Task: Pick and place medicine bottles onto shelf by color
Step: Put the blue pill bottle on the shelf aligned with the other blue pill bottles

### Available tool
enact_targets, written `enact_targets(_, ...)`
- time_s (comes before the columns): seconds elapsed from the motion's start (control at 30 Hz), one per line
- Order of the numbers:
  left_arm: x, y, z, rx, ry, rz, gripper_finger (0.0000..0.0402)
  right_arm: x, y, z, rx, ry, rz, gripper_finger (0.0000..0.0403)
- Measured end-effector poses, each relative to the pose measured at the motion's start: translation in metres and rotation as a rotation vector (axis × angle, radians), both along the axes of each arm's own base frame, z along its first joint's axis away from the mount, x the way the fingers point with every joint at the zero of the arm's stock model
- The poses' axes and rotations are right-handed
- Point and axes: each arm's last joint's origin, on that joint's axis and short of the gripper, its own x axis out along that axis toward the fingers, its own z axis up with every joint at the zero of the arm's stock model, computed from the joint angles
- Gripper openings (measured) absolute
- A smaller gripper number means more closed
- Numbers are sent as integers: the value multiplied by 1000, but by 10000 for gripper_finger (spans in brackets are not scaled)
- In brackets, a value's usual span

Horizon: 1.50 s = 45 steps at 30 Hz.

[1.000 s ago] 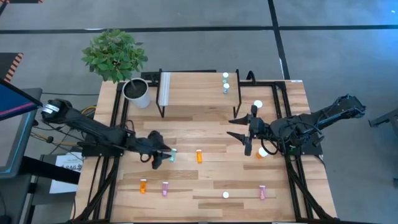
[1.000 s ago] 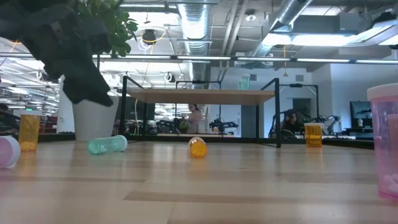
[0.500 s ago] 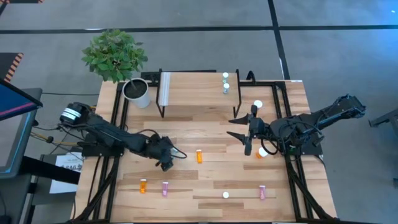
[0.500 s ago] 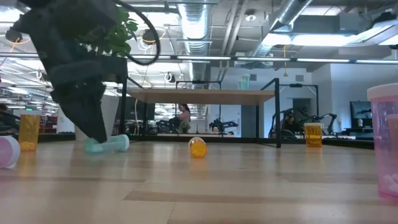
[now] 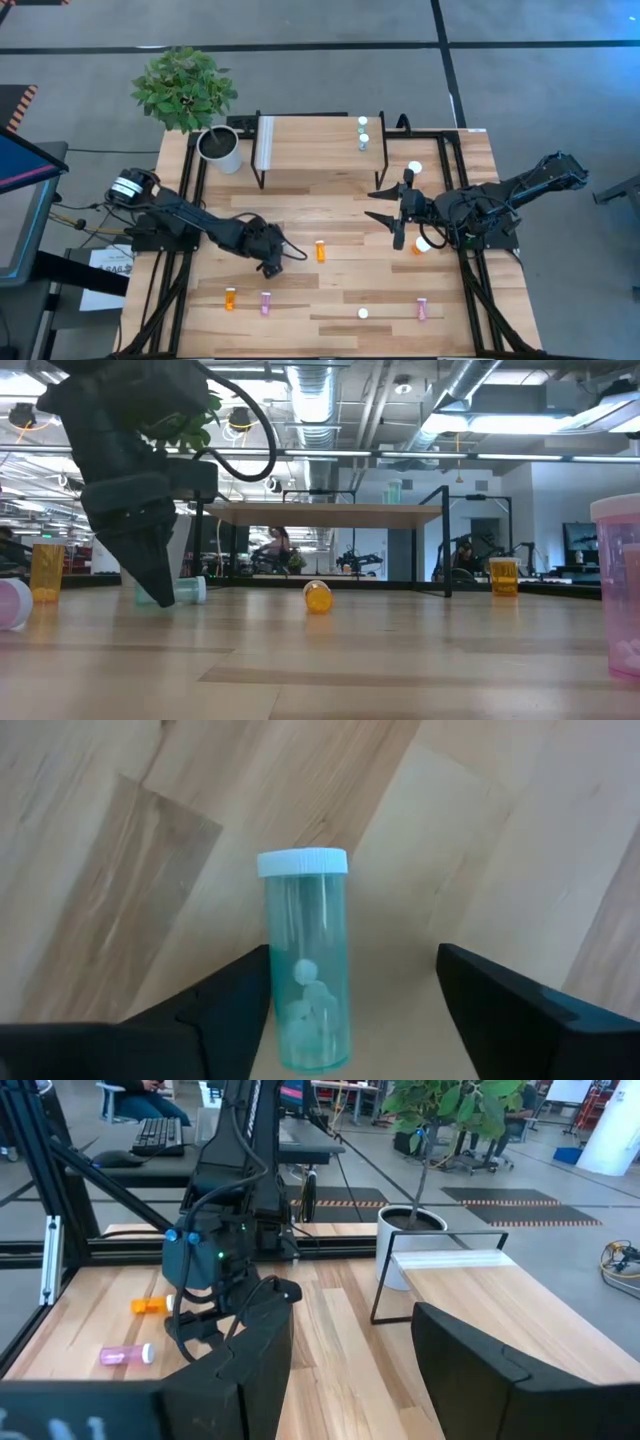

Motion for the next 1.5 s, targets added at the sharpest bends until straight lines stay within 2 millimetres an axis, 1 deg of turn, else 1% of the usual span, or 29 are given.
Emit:
enact_targets(0.23,-5,1,7,11,11,-50,172,0,0,0,3,-1,0,230)
enact_targets(0.33,-5,1,12,21,-15,-89,132,0,0,0,4,-3,0,230)
enact_targets(0.43,-4,0,21,29,-76,-124,96,0,0,0,5,-6,0,230)
enact_targets(0.57,-7,0,34,41,-129,-143,59,0,0,1,7,-11,0,230)
enact_targets(0.67,-9,1,39,36,-143,-144,46,0,0,1,9,-17,0,230)
enact_targets(0.77,-10,1,40,13,-139,-142,52,0,0,2,10,-21,0,230)
enact_targets(0.83,-11,-1,38,14,-127,-135,71,0,0,2,10,-22,0,230)
enact_targets(0.93,-12,-2,31,50,-76,-124,116,0,0,2,11,-23,0,230)
enact_targets(1.1,-10,-5,17,71,-30,-124,206,1,-2,2,12,-26,-8,230)
enact_targets(1.17,-8,-6,11,69,-13,-121,234,1,-3,2,11,-25,-14,230)
enact_targets(1.23,-6,-7,4,56,11,-126,251,2,-4,2,12,-25,-21,230)
enact_targets(1.3,-4,-8,0,57,19,-124,258,2,-6,2,10,-22,-28,230)
enact_targets(1.37,-3,-8,-3,60,26,-115,256,2,-7,2,10,-22,-33,230)
enact_targets(1.5,-3,-8,-4,59,31,-111,222,2,-7,2,10,-21,-33,230)
